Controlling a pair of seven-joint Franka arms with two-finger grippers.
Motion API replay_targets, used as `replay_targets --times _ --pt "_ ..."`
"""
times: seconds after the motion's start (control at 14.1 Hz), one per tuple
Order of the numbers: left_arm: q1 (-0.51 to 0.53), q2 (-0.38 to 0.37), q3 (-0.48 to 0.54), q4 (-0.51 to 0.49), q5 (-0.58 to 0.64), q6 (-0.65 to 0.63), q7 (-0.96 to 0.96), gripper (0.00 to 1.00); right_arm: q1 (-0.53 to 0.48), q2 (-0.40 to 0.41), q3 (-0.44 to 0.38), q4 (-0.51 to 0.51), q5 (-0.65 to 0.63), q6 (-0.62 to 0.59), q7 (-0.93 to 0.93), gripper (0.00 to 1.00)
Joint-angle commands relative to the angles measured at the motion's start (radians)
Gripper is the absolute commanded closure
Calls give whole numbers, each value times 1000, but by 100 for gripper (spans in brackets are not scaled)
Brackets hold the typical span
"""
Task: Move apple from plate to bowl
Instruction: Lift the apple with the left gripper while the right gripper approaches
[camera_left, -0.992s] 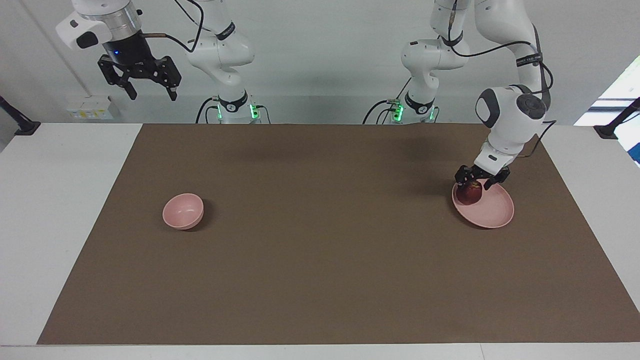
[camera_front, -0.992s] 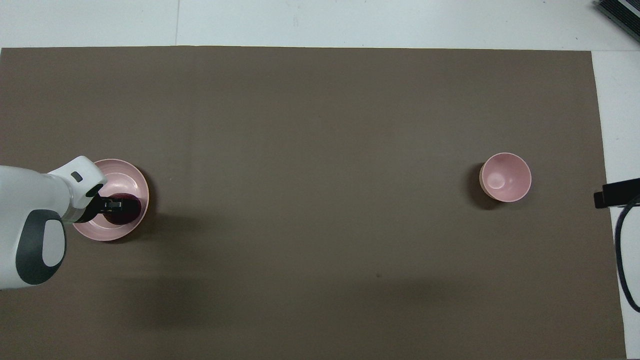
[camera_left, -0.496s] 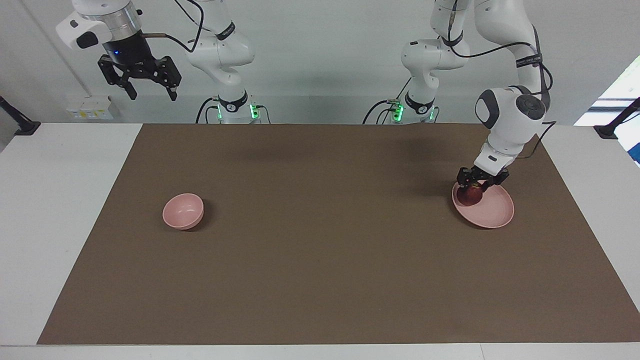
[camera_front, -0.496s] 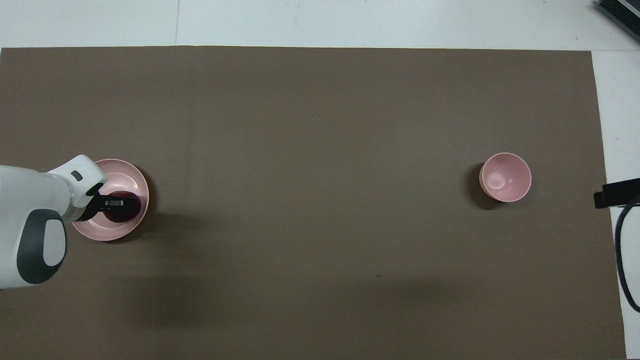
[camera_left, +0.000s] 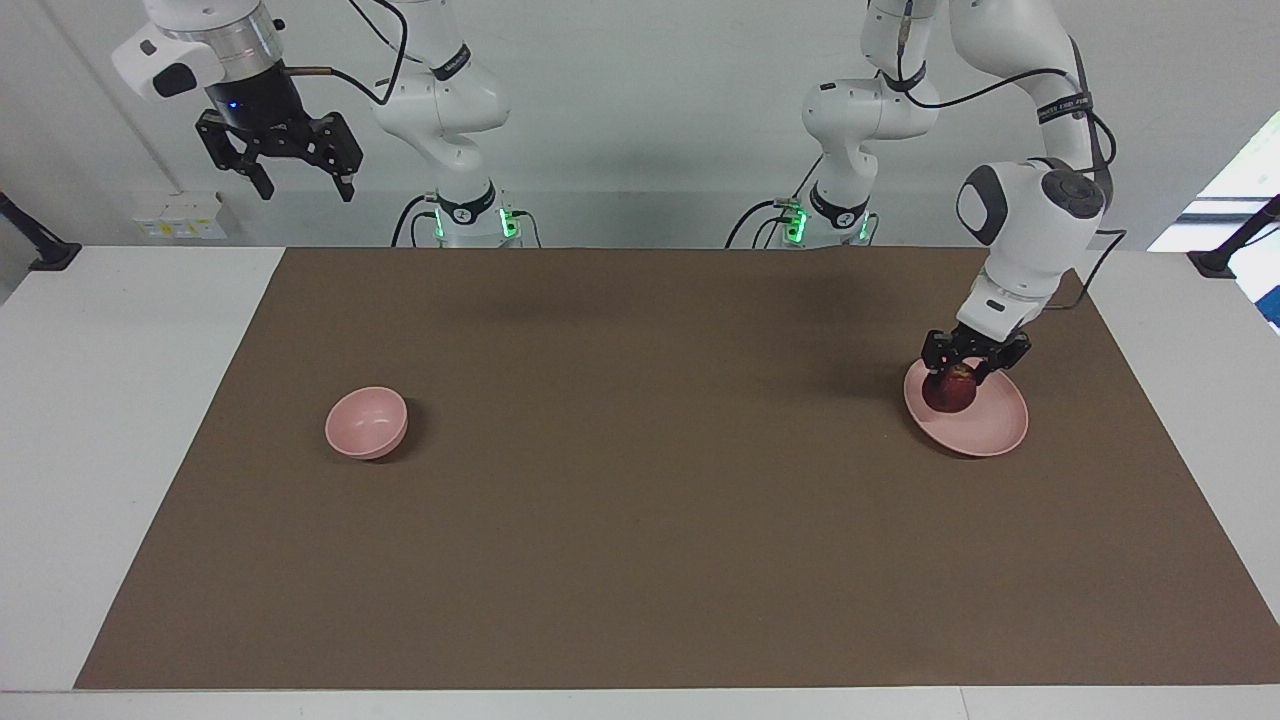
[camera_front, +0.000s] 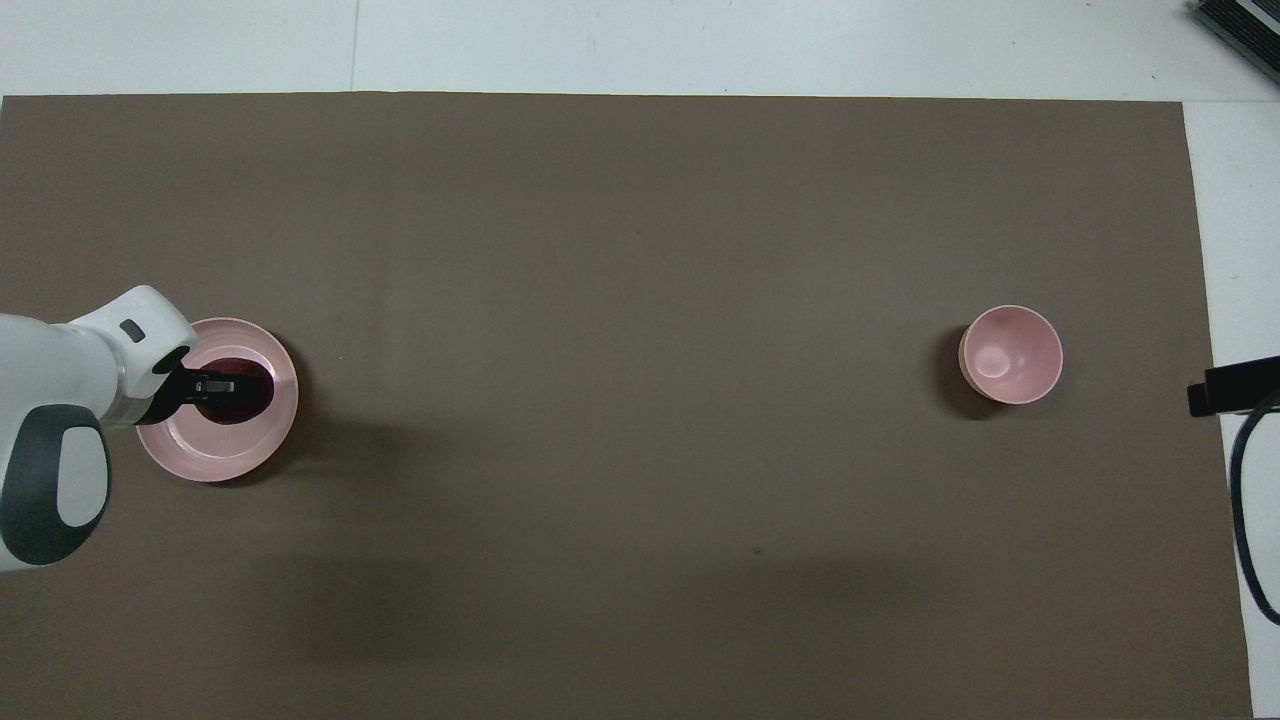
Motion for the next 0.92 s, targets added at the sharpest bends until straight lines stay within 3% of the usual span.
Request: replay_targets --times 0.0,0.5,0.85 --pt "-17 -40 -14 43 -112 -114 20 100 -10 -18 3 -22 4 9 -31 0" --pt "-42 -56 -118 58 -618 -138 10 100 -25 -20 -2 -75 96 24 -44 0" --pt "-40 -56 -241 72 -950 -94 -4 100 -41 2 0 -163 196 136 -21 0"
